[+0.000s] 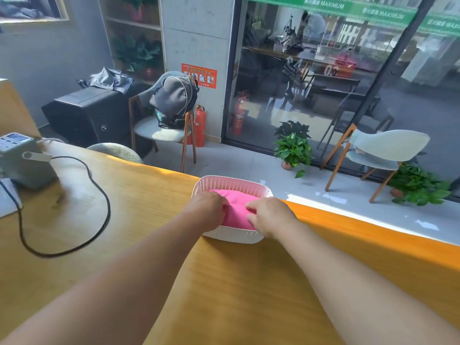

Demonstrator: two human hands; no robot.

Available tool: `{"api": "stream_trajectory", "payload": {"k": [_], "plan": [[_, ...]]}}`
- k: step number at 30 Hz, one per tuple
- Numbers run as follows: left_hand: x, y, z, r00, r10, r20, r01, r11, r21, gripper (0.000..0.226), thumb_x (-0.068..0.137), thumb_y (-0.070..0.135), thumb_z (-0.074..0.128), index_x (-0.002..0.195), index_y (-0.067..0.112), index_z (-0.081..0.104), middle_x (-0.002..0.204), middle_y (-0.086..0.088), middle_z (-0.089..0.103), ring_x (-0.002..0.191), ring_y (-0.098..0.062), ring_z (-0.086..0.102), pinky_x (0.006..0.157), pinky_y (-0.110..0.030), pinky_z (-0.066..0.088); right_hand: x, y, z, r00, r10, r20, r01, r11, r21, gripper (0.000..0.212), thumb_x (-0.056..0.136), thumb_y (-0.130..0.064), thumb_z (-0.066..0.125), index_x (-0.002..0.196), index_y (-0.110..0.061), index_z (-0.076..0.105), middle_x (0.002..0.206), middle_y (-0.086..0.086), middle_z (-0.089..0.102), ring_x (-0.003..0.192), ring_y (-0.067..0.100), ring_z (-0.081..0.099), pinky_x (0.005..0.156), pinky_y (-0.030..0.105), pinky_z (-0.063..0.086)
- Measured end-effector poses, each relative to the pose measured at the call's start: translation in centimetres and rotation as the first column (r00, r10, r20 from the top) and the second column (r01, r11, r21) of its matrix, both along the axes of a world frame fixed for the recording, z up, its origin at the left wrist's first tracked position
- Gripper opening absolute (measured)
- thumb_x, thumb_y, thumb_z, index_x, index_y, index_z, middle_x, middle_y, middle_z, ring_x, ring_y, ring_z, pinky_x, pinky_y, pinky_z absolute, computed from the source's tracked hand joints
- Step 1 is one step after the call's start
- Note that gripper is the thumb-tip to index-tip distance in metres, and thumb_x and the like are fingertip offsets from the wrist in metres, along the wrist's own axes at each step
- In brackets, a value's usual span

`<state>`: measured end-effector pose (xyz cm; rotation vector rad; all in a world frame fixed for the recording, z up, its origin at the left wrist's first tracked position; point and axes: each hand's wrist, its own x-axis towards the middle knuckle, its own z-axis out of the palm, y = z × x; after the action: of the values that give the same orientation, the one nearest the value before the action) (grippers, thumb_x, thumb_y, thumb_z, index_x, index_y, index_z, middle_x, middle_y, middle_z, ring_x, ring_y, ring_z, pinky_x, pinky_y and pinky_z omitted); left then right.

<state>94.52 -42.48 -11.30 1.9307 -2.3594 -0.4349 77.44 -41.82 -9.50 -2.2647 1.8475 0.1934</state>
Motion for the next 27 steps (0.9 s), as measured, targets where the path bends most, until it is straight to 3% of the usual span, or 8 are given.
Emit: {"api": "stream_trajectory", "payload": {"k": [3, 6, 12, 15, 18, 27], "plan": [[-0.6, -0.8, -0.5, 0.997, -0.016, 0.076, 0.012, 0.998, 0.059, 0.023, 0.096, 0.019, 0.047, 0.096, 0.021, 0.07, 0.112, -0.003, 0.064, 0.102, -0.023, 0.058, 0.091, -0.037, 0.051, 0.4, -1.0, -1.1, 0.997, 0.026, -0.075, -0.021, 0.998, 0.063, 0.023, 0.101, -0.028, 0.048, 0.115, -0.025, 0.066, 0.115, 0.002, 0.065, 0.114, 0.027, 0.057, 0.078, 0.029, 0.045], [-0.8, -1.5, -0.6, 0.998, -0.02, 0.065, 0.017, 0.998, 0.056, 0.027, 0.097, 0.025, 0.052, 0.116, 0.025, 0.071, 0.128, -0.004, 0.052, 0.12, -0.025, 0.049, 0.103, -0.037, 0.044, 0.4, -1.6, -1.7, 0.997, 0.019, -0.077, -0.014, 0.998, 0.064, 0.026, 0.101, -0.032, 0.049, 0.122, -0.031, 0.066, 0.124, 0.002, 0.063, 0.126, 0.025, 0.049, 0.09, 0.029, 0.046], [-0.2, -2.0, -1.3, 0.999, -0.025, 0.022, 0.023, 0.995, 0.098, 0.023, 0.091, 0.018, 0.059, 0.104, 0.024, 0.076, 0.114, -0.004, 0.063, 0.098, -0.023, 0.06, 0.087, -0.034, 0.054, 0.1, -2.3, -2.3, 0.996, 0.054, -0.064, -0.049, 0.996, 0.077, 0.033, 0.102, -0.035, 0.047, 0.13, -0.031, 0.064, 0.137, -0.006, 0.059, 0.13, 0.024, 0.049, 0.101, 0.033, 0.047], [-0.3, -1.7, -1.5, 1.0, -0.011, 0.016, 0.009, 0.998, 0.068, 0.026, 0.095, 0.023, 0.055, 0.114, 0.027, 0.072, 0.123, -0.005, 0.058, 0.109, -0.023, 0.055, 0.095, -0.038, 0.051, 0.0, -2.0, -2.6, 0.999, 0.035, -0.015, -0.034, 0.998, 0.053, 0.032, 0.101, -0.036, 0.048, 0.129, -0.033, 0.064, 0.138, -0.003, 0.058, 0.132, 0.023, 0.046, 0.102, 0.033, 0.045], [-0.4, -1.2, -1.7, 1.0, 0.006, 0.031, -0.007, 0.999, 0.046, 0.032, 0.099, 0.027, 0.046, 0.126, 0.029, 0.063, 0.135, -0.006, 0.049, 0.124, -0.025, 0.045, 0.107, -0.039, 0.04, 0.1, -1.2, -2.9, 1.0, 0.0, 0.007, -0.001, 1.0, 0.024, 0.029, 0.1, -0.031, 0.047, 0.121, -0.03, 0.067, 0.127, 0.005, 0.058, 0.127, 0.027, 0.047, 0.092, 0.03, 0.044], [-0.5, 0.4, -1.6, 0.998, 0.04, -0.055, -0.041, 0.999, -0.021, 0.032, 0.1, 0.023, 0.043, 0.125, 0.024, 0.064, 0.131, -0.003, 0.052, 0.119, -0.022, 0.047, 0.105, -0.037, 0.041, 0.6, 0.5, -2.6, 0.999, -0.048, 0.016, 0.047, 0.999, 0.002, 0.037, 0.103, -0.029, 0.042, 0.137, -0.026, 0.057, 0.137, 0.007, 0.049, 0.132, 0.027, 0.039, 0.105, 0.033, 0.037]]}}
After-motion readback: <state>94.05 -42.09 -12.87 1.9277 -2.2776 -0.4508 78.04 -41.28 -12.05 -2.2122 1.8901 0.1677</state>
